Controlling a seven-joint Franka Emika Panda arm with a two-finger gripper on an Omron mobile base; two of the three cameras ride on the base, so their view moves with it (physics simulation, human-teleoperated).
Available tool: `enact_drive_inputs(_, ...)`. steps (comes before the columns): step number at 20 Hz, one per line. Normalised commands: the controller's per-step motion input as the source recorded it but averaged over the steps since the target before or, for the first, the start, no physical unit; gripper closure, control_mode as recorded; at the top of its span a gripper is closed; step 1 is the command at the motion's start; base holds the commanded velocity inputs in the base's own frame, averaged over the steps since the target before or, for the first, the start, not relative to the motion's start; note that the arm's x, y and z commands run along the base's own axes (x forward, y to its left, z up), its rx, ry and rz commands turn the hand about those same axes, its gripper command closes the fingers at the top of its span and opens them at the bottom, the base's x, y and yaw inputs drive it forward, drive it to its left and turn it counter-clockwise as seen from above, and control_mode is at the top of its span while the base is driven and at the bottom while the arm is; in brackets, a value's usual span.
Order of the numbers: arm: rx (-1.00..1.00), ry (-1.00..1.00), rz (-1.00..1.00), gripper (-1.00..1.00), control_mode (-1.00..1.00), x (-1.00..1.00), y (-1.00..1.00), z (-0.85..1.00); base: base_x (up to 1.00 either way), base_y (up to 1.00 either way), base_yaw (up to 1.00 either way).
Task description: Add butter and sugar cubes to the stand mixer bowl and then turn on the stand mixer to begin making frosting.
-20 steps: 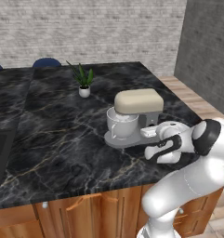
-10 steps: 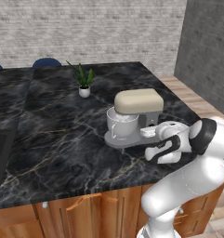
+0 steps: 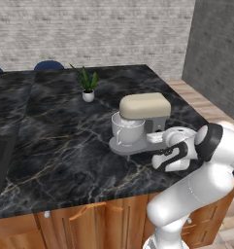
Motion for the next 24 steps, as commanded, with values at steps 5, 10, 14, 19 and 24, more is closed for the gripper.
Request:
enact_drive_inputs(5, 0.17, 0.0, -0.18, 1.0, -1.0, 0.0, 0.0, -0.01, 0.0, 0.0, 0.0)
enact_drive_inputs(10, 0.16, 0.0, -0.22, 1.0, -1.0, 0.0, 0.0, -0.04, 0.0, 0.0, 0.0)
enact_drive_inputs(14, 0.17, 0.0, -0.25, 1.0, -1.0, 0.0, 0.0, -0.07, 0.0, 0.0, 0.0)
enact_drive_inputs(19, 0.2, 0.0, -0.25, 1.0, -1.0, 0.0, 0.0, -0.05, 0.0, 0.0, 0.0)
enact_drive_inputs(24, 0.11, 0.02, -0.1, 1.0, -1.0, 0.14, 0.0, -0.02, 0.0, 0.0, 0.0)
